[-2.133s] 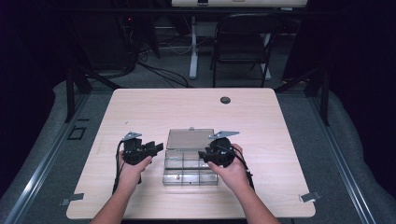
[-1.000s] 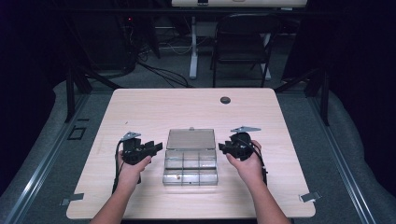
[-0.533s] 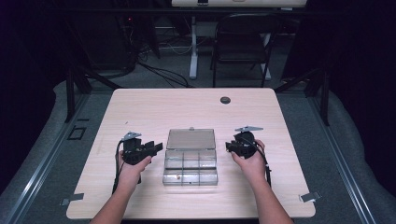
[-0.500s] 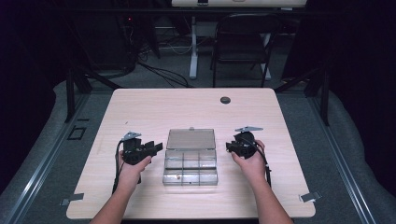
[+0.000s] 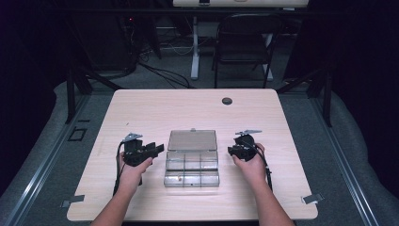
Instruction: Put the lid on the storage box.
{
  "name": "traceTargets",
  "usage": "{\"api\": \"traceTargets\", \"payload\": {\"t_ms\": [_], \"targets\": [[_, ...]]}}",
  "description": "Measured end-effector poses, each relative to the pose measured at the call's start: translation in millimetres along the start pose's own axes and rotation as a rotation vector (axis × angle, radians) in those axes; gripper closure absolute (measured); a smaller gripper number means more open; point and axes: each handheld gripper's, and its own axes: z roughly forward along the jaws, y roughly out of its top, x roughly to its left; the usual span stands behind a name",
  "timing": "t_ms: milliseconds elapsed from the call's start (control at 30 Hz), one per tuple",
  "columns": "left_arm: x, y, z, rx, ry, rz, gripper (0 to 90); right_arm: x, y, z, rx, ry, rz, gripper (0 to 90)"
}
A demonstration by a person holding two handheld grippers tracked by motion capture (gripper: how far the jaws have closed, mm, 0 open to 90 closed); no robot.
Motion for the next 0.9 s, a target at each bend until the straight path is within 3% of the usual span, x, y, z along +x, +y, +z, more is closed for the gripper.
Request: {"api": "traceTargets", "payload": {"t_ms": [900], "targets": [[0.0, -0.3, 0.9, -0.004, 0.004, -0.001, 52.0, 0.0, -1.3, 8.7, 0.034, 0.011, 0.012, 85.2]]}}
